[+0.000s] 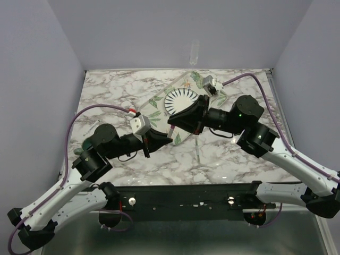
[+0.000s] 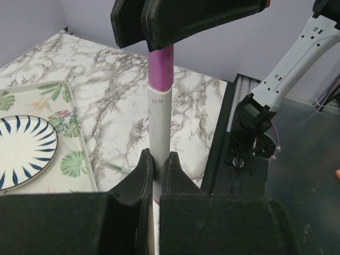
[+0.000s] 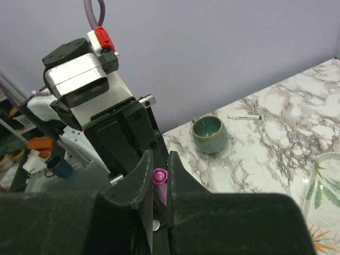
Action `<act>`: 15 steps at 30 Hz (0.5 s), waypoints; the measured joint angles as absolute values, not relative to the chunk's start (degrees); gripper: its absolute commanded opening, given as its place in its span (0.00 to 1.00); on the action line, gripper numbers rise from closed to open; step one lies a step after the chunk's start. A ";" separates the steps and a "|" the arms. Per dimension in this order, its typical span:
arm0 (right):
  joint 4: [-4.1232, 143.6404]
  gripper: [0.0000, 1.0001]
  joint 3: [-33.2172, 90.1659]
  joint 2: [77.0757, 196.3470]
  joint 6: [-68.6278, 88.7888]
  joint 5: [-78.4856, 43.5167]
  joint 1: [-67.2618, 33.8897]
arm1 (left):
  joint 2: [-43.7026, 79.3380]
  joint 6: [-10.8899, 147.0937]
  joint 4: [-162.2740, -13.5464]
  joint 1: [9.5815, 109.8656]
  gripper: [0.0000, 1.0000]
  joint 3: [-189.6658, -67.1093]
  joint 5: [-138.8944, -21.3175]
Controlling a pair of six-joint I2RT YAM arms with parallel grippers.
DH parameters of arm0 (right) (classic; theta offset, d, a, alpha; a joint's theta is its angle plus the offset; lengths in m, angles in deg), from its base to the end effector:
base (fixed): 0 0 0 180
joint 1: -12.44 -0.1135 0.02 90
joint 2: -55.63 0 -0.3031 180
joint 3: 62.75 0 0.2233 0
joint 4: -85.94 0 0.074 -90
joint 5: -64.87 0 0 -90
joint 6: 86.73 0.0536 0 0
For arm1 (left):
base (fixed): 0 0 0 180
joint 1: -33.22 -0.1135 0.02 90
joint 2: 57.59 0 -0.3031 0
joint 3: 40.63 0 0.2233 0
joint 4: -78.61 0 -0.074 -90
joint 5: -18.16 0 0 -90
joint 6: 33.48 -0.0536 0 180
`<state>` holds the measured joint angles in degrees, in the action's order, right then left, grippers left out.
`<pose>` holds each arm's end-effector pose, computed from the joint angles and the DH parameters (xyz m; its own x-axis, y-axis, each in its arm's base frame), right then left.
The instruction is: Insert the pens into the pen caps
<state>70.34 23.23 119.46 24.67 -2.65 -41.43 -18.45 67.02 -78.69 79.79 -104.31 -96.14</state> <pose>0.1107 0.1864 0.4838 -0.2914 0.1726 -0.9409 -0.9279 0.1880 0.3219 0.0602 -0.0957 0.4015 -0.1504 -0.0827 -0.9852 0.9328 0.3181 -0.1691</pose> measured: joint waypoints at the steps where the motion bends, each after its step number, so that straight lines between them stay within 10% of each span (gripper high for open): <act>1: 70.54 0.01 23.16 119.46 24.26 -2.08 -41.38 | -17.99 66.78 -77.86 79.79 0.00 -104.95 -96.53; 15: 73.34 0.01 16.94 115.70 24.22 -1.97 -40.81 | -15.31 66.13 -75.57 80.31 0.00 -106.74 -98.56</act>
<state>73.34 16.94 115.70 24.22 -1.97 -40.81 -15.31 66.13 -75.57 80.31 -106.74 -98.56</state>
